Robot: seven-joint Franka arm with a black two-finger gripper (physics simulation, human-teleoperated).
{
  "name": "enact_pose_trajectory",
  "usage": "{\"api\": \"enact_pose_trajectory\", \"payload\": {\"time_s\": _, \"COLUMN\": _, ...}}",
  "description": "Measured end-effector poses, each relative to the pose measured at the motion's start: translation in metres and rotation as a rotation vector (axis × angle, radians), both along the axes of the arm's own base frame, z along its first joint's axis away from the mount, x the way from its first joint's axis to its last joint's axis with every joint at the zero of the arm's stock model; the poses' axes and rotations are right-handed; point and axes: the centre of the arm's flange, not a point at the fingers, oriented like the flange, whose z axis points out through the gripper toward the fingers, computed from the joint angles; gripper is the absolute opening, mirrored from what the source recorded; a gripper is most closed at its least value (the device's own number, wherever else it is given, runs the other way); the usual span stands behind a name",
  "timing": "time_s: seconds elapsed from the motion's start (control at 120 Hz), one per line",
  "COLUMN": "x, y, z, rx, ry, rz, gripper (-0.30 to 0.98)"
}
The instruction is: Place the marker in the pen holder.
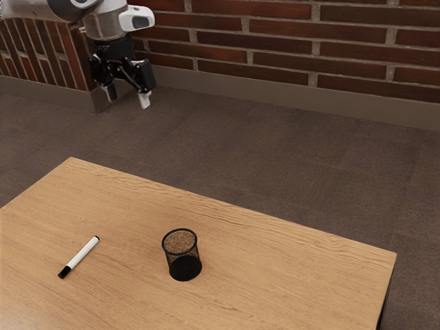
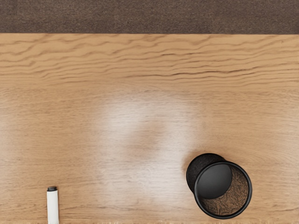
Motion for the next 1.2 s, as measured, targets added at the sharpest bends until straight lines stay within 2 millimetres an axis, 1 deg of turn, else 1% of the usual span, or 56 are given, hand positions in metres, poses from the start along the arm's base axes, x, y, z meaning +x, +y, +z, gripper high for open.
{"api": "enact_pose_trajectory", "payload": {"time_s": 0.167, "x": -0.001, "y": -0.006, "z": 0.001, "rx": 0.0, "ry": 0.007, "rz": 0.0, "gripper": 0.69}}
{"api": "enact_pose_trajectory", "payload": {"time_s": 0.358, "x": 0.001, "y": 0.001, "z": -0.002, "rx": -0.007, "ry": 0.014, "rz": 0.016, "gripper": 0.69}}
{"api": "enact_pose_trajectory", "payload": {"time_s": 0.392, "x": 0.002, "y": 0.001, "z": 0.007, "rx": -0.012, "ry": -0.004, "rz": 0.013, "gripper": 0.69}}
{"api": "enact_pose_trajectory", "payload": {"time_s": 0.458, "x": 0.001, "y": -0.008, "z": 0.021, "rx": -0.006, "ry": -0.028, "rz": -0.008, "gripper": 0.69}}
{"api": "enact_pose_trajectory", "payload": {"time_s": 0.5, "x": 0.002, "y": -0.02, "z": 0.018, "rx": 0.015, "ry": -0.023, "rz": -0.033, "gripper": 0.69}}
{"api": "enact_pose_trajectory", "payload": {"time_s": 0.533, "x": 0.01, "y": -0.03, "z": 0.001, "rx": 0.036, "ry": 0.009, "rz": -0.055, "gripper": 0.69}}
{"api": "enact_pose_trajectory", "payload": {"time_s": 0.567, "x": 0.02, "y": -0.037, "z": -0.022, "rx": 0.06, "ry": 0.046, "rz": -0.072, "gripper": 0.69}}
{"api": "enact_pose_trajectory", "payload": {"time_s": 0.608, "x": 0.033, "y": -0.033, "z": -0.055, "rx": 0.085, "ry": 0.096, "rz": -0.072, "gripper": 0.68}}
{"api": "enact_pose_trajectory", "payload": {"time_s": 0.683, "x": 0.06, "y": 0.001, "z": -0.125, "rx": 0.109, "ry": 0.19, "rz": -0.032, "gripper": 0.68}}
{"api": "enact_pose_trajectory", "payload": {"time_s": 0.717, "x": 0.068, "y": 0.018, "z": -0.153, "rx": 0.113, "ry": 0.226, "rz": -0.013, "gripper": 0.69}}
{"api": "enact_pose_trajectory", "payload": {"time_s": 0.775, "x": 0.077, "y": 0.047, "z": -0.194, "rx": 0.112, "ry": 0.281, "rz": 0.019, "gripper": 0.69}}
{"api": "enact_pose_trajectory", "payload": {"time_s": 0.817, "x": 0.078, "y": 0.062, "z": -0.221, "rx": 0.11, "ry": 0.319, "rz": 0.034, "gripper": 0.69}}
{"api": "enact_pose_trajectory", "payload": {"time_s": 0.867, "x": 0.071, "y": 0.076, "z": -0.253, "rx": 0.106, "ry": 0.37, "rz": 0.045, "gripper": 0.69}}
{"api": "enact_pose_trajectory", "payload": {"time_s": 0.925, "x": 0.055, "y": 0.085, "z": -0.291, "rx": 0.099, "ry": 0.427, "rz": 0.048, "gripper": 0.69}}
{"api": "enact_pose_trajectory", "payload": {"time_s": 0.975, "x": 0.04, "y": 0.088, "z": -0.313, "rx": 0.098, "ry": 0.454, "rz": 0.037, "gripper": 0.69}}
{"api": "enact_pose_trajectory", "payload": {"time_s": 1.025, "x": 0.018, "y": 0.092, "z": -0.326, "rx": 0.101, "ry": 0.463, "rz": 0.021, "gripper": 0.69}}
{"api": "enact_pose_trajectory", "payload": {"time_s": 1.1, "x": -0.01, "y": 0.096, "z": -0.337, "rx": 0.106, "ry": 0.445, "rz": -0.015, "gripper": 0.69}}
{"api": "enact_pose_trajectory", "payload": {"time_s": 1.2, "x": -0.039, "y": 0.11, "z": -0.357, "rx": 0.104, "ry": 0.416, "rz": -0.059, "gripper": 0.69}}
